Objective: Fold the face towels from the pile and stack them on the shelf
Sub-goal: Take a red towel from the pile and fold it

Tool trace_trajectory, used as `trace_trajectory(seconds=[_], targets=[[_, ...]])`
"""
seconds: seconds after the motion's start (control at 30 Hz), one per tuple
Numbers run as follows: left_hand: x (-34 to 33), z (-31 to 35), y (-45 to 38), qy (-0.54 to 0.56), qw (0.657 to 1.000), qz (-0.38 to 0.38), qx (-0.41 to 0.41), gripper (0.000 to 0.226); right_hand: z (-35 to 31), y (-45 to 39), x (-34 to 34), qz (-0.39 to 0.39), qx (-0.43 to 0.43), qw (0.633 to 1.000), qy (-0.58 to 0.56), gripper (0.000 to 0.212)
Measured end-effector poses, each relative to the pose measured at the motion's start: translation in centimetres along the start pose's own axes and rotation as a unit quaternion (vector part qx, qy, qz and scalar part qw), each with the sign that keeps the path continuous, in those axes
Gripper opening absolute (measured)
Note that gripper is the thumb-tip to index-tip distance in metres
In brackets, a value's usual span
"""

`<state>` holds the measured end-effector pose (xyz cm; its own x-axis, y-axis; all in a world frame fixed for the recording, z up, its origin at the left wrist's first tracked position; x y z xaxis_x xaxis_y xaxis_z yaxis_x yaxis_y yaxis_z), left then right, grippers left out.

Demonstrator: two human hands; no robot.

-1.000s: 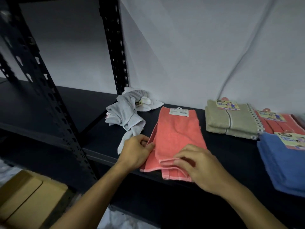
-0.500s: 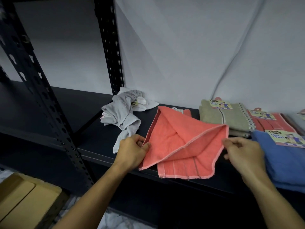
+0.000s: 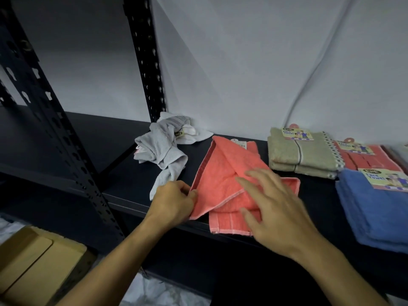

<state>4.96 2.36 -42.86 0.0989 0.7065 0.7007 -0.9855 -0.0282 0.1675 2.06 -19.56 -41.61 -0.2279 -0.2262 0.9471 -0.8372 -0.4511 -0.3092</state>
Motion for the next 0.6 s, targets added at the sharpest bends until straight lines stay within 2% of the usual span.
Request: trace_trajectory(seconds=[0.1,0.2,0.27,0.37,0.5,0.6], targets=[[-0.3,0.5,0.7,0.059,0.998,-0.027,0.024,0.021,-0.5,-1.8,-2.2,-0.088,0.078,0.993,0.034,0.059],[-0.5,1.3,0.8,0.140,0.988,-0.052,0.040,0.025,-0.7,-3.1,-2.8,-0.042,0.117,0.992,0.022,0.029],[-0.3,2.4,0.8,0.203,0.976,-0.070,0.040,0.025,-0.5,-3.6,-1.9,-0.006,0.130,0.991,-0.020,0.019],[0.0,4.6,0.8,0.273,0.958,-0.085,0.019,0.026,0.8,-4.1,0.1,0.041,0.105,0.992,-0.060,0.029],[0.5,7.5,0.5,0.325,0.940,-0.102,-0.019,0.019,1.8,-4.2,3.9,0.116,0.112,0.986,0.044,0.043],[0.2,9.0,0.7,0.353,0.926,-0.121,-0.050,0.016,2.3,-3.2,6.1,0.130,0.115,0.978,0.116,0.041]])
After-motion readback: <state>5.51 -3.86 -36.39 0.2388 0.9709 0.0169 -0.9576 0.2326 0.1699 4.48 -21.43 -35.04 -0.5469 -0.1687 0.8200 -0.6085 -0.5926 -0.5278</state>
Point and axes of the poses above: each hand's wrist, its own y-axis away from the middle knuckle, its own x-axis out of the back of the hand, z = x × y, the point moved 3 cm from there along -y, towards the middle knuckle, and after that the axes turned 11 degrees about -z, right-handed, at the moved point
